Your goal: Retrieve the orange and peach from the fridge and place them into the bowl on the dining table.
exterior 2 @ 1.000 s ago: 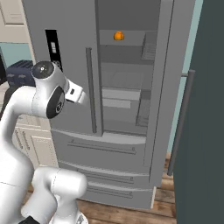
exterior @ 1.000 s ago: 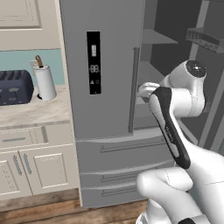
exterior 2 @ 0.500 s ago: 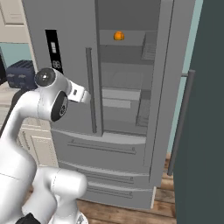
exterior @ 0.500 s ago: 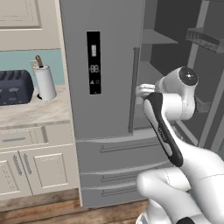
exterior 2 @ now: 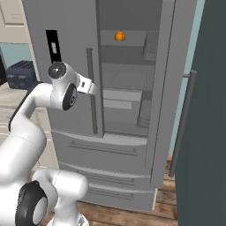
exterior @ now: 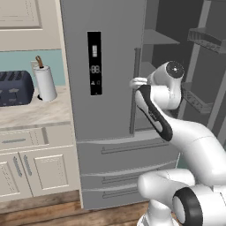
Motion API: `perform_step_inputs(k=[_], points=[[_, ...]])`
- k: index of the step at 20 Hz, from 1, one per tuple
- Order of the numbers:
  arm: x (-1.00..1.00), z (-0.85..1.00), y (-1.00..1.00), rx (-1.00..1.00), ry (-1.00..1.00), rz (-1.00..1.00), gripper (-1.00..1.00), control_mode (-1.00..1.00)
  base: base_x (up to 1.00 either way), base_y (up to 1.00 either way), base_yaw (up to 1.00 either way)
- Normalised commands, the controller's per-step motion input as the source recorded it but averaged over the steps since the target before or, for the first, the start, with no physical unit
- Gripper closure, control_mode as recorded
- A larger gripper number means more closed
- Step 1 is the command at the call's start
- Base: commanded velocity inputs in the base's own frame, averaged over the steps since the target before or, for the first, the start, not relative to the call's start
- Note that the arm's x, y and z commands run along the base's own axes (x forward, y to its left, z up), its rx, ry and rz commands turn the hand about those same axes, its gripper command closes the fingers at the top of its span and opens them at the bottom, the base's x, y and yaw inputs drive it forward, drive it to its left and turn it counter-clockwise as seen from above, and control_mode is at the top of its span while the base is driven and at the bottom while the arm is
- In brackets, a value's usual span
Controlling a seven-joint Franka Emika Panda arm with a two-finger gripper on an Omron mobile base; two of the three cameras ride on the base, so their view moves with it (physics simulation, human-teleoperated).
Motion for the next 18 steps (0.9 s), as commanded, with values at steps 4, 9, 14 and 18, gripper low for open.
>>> perform_step_inputs(k=[4, 9, 14, 18], points=[[0.41, -0.15, 0.0, 0.0, -0.16, 0.0, -1.0, -1.0, 0.0, 0.0, 0.0], [0.27, -0.24, 0.0, 0.0, -0.27, 0.0, -1.0, -1.0, 0.0, 0.0, 0.0], [0.42, -0.08, 0.0, 0.0, -0.13, 0.0, -1.0, -1.0, 0.0, 0.0, 0.0], [0.72, 0.0, 0.0, 0.0, 0.04, 0.0, -1.0, -1.0, 0.0, 0.0, 0.0]])
